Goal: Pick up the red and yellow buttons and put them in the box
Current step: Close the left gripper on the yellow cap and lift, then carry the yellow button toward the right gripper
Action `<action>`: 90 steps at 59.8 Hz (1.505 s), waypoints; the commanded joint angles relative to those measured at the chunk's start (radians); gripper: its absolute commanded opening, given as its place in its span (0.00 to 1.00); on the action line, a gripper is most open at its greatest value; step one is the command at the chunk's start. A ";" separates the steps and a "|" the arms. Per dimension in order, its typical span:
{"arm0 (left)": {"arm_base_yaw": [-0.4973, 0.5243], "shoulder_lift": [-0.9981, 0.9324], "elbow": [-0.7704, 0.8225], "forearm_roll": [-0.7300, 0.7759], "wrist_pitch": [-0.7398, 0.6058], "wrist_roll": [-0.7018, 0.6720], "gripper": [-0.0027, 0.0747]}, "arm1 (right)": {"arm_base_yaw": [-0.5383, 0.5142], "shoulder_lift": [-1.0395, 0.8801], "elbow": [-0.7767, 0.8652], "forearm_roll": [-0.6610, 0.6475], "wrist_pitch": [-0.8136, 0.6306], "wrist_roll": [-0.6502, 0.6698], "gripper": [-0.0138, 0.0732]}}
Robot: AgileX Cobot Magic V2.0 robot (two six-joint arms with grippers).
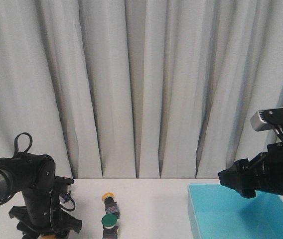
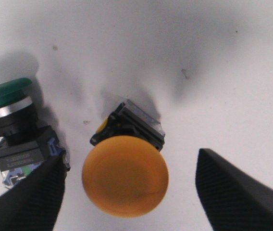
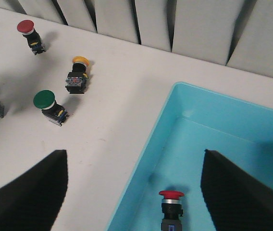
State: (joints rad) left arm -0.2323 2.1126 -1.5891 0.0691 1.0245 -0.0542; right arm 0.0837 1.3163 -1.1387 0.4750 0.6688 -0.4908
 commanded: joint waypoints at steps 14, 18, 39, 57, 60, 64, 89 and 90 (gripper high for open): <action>0.002 -0.055 -0.027 0.011 -0.040 -0.019 0.26 | -0.003 -0.032 -0.031 0.024 -0.046 -0.008 0.80; 0.002 -0.055 -0.027 0.017 -0.040 -0.037 0.17 | -0.003 -0.032 -0.031 0.024 -0.042 -0.008 0.80; -0.001 -0.085 -0.086 0.025 0.038 -0.029 0.03 | -0.003 -0.032 -0.031 0.029 -0.056 -0.071 0.80; -0.001 -0.267 -0.263 -0.215 0.064 -0.014 0.03 | 0.183 -0.032 -0.031 0.099 -0.170 -0.456 0.80; -0.001 -0.291 -0.282 -0.302 0.068 0.017 0.03 | 0.226 -0.032 -0.031 0.099 -0.186 -0.519 0.80; -0.001 -0.329 -0.290 -0.459 0.074 0.105 0.03 | 0.271 -0.032 -0.031 0.099 -0.202 -0.579 0.80; -0.081 -0.446 -0.290 -0.800 0.063 0.310 0.03 | 0.456 -0.032 -0.031 0.099 -0.367 -0.749 0.80; -0.088 -0.449 -0.290 -0.807 0.060 0.310 0.03 | 0.460 -0.032 -0.031 0.100 -0.372 -0.749 0.80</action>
State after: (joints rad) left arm -0.2866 1.7248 -1.8478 -0.6648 1.1448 0.2472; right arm 0.5215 1.3163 -1.1387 0.5540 0.3692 -1.1969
